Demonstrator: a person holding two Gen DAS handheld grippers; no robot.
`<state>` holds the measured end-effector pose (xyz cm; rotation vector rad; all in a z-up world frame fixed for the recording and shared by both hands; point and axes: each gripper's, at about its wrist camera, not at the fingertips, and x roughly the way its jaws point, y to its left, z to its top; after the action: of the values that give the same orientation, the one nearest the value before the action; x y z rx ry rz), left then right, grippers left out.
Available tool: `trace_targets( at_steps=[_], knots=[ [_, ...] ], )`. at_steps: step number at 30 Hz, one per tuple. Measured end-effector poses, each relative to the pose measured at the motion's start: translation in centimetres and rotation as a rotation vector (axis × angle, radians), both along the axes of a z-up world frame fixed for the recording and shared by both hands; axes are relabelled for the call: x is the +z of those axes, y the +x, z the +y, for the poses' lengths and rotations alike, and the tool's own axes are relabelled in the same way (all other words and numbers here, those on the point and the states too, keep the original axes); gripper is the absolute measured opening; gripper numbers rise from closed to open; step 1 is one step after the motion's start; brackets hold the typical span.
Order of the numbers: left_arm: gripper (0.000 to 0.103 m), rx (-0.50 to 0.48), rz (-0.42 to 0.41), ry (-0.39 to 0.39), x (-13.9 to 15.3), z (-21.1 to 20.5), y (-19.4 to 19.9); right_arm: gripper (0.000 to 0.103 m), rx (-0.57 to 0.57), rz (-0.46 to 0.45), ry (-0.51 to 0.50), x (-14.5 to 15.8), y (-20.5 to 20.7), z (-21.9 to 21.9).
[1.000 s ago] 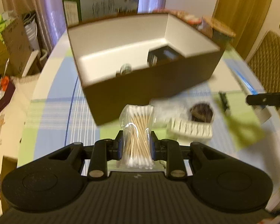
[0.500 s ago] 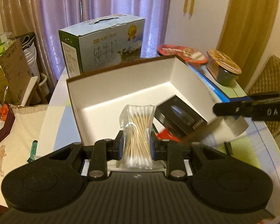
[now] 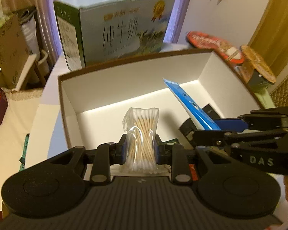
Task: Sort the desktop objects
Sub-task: 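Carry the cotton-swab bag and blue tube over the brown box with both tools, then open both tools to drop the swab bag and tube into the box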
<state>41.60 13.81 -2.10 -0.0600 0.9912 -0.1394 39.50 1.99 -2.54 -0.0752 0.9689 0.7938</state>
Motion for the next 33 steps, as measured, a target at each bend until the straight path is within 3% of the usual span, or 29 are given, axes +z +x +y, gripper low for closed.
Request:
trace_targets(
  at_steps=[5,17,29,32,33],
  knots=[
    [0.022,0.006,0.055,0.033,-2.0,0.3,2.6,0.03,0.005,0.048,-0.045,-1.7,2.2,1.4],
    [0.023,-0.035,0.091,0.093,-4.0,-0.3,5.7,0.03,0.011,0.085,-0.109,-3.8,4.8,2.7],
    [0.037,-0.011,0.07,0.129,-3.8,0.2,5.8,0.03,0.018,0.099,-0.132,-4.7,5.6,3.6],
    [0.038,-0.001,0.069,0.101,-3.5,0.4,5.8,0.037,0.02,0.108,-0.128,-4.9,5.7,3.7],
    [0.038,0.004,0.07,0.106,-3.5,0.4,5.7,0.046,0.019,0.105,-0.117,-4.8,5.6,3.6]
  ],
)
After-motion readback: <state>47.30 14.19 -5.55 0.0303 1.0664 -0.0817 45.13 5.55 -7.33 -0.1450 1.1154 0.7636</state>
